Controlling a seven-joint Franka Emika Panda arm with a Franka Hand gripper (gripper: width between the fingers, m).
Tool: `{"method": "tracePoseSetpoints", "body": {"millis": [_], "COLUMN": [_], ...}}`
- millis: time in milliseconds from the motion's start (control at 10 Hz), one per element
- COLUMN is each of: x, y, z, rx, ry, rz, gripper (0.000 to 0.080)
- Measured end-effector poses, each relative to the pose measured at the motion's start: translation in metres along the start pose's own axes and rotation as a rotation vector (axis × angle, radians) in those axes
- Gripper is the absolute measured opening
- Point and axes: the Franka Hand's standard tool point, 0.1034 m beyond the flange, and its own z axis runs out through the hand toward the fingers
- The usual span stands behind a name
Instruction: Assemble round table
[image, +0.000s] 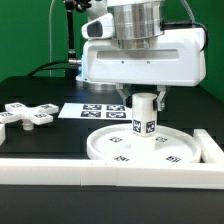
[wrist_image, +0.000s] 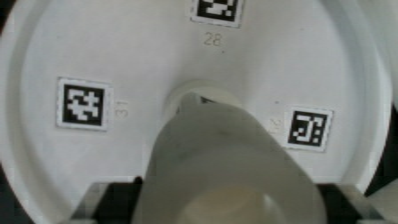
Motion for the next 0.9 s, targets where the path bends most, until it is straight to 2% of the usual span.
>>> {"method": "tracePoseSetpoints", "body": {"millis": [200, 700, 900], "x": [-0.0007, -0.0039, 0.0019], "y": [-0.0005, -0.0038, -0.0002], "z": [0.0008, 0.002, 0.0006], "rx": [0.022, 0.038, 0.06], "ry": [-0.021, -0.044, -0.068], "rz": [0.238, 0.506, 0.763], "gripper": [0.041, 0.041, 0.041]}}
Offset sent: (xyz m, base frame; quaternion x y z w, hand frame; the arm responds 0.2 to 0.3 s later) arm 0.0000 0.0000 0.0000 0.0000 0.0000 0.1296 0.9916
